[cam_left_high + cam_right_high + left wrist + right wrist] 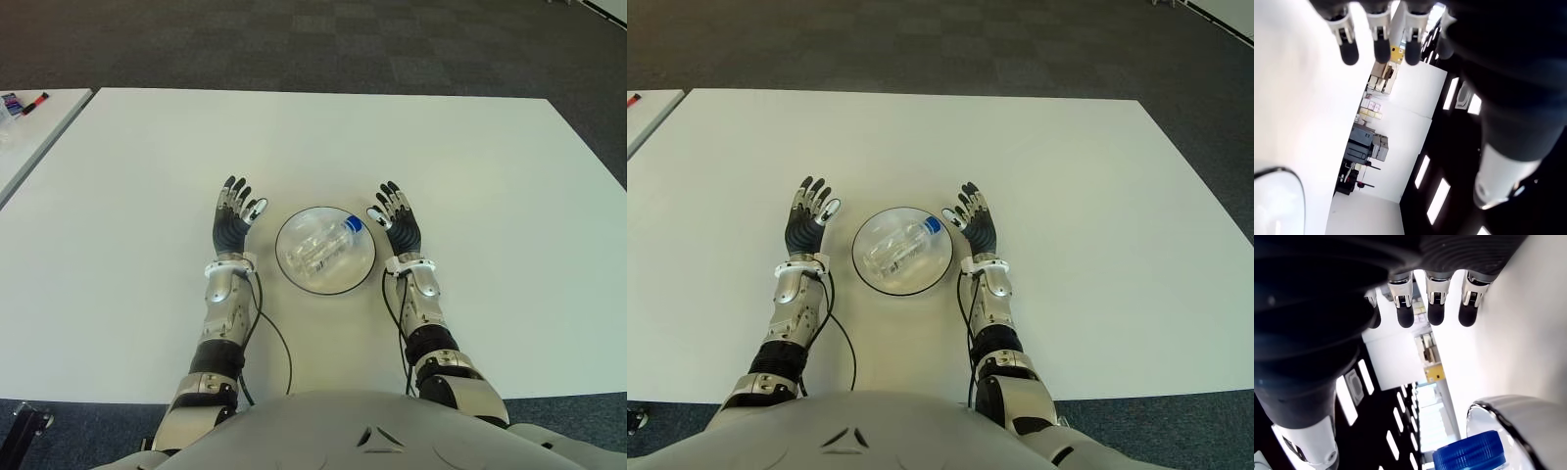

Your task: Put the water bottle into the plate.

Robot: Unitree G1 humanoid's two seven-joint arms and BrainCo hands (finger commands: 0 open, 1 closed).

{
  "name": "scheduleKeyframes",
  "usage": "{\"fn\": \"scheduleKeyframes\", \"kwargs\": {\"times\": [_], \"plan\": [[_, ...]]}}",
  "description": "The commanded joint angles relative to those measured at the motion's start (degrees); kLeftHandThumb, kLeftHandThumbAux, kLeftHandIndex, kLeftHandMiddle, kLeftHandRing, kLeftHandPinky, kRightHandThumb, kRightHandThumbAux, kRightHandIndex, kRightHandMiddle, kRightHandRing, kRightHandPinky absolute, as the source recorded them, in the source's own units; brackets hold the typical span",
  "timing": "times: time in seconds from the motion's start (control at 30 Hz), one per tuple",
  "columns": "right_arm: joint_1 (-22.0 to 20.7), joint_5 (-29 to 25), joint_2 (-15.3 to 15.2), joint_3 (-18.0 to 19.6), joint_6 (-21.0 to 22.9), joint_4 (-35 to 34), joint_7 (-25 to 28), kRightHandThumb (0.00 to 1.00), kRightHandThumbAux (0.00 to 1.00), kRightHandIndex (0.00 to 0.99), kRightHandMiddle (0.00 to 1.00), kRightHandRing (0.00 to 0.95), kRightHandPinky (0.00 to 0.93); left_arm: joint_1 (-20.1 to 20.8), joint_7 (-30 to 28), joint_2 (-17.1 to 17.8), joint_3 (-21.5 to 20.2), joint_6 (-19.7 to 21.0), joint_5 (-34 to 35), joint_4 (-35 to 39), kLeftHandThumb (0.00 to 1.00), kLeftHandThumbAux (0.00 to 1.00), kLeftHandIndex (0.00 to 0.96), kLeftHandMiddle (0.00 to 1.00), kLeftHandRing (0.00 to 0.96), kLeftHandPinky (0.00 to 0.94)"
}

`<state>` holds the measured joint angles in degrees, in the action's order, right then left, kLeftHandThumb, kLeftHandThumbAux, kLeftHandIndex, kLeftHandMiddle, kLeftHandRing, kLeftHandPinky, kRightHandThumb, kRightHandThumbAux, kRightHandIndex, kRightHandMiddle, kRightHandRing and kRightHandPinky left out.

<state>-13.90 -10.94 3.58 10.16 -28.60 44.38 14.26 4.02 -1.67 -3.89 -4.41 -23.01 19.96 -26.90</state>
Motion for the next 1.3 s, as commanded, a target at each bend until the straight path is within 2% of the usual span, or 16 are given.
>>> {"fn": "scheduleKeyframes", "kwargs": {"times": [0.03,0.27,0.37,0.57,0.9,1.3], "plan": [[2.1,-0.9,2.1,-0.2,-1.3,1.2,0.5,0.000,0.754,0.038,0.032,0.019,0.066,0.2,0.0,-4.1,-0.2,2.6,0.9,1.5,0.000,0.832,0.127,0.135,0.130,0.176],[2.4,-1.6,2.7,-0.3,-3.1,3.7,2.1,0.000,0.734,0.034,0.024,0.015,0.058,-0.5,0.3,-4.3,-0.3,6.8,2.2,4.6,0.000,0.834,0.144,0.149,0.146,0.189],[2.3,-2.1,2.9,-0.2,-3.9,5.1,3.3,0.002,0.727,0.030,0.020,0.011,0.054,-1.0,1.1,-4.5,-0.5,10.7,3.7,7.1,0.000,0.835,0.151,0.157,0.153,0.196],[2.0,-2.4,3.2,-0.1,-4.4,6.5,4.0,0.014,0.716,0.024,0.016,0.009,0.055,-1.7,2.0,-4.5,-0.9,15.6,4.8,10.4,0.000,0.837,0.160,0.171,0.165,0.210],[1.8,0.2,3.2,-0.8,-3.5,7.8,-2.1,0.027,0.713,0.026,0.022,0.019,0.072,-2.4,3.9,-3.4,-0.7,21.0,3.0,13.5,0.000,0.856,0.157,0.181,0.175,0.218],[1.8,2.5,3.7,-2.3,-1.1,6.6,-10.9,0.043,0.714,0.055,0.051,0.047,0.104,-2.9,7.6,-2.8,0.4,22.6,-2.9,15.0,0.000,0.925,0.178,0.190,0.185,0.224]]}}
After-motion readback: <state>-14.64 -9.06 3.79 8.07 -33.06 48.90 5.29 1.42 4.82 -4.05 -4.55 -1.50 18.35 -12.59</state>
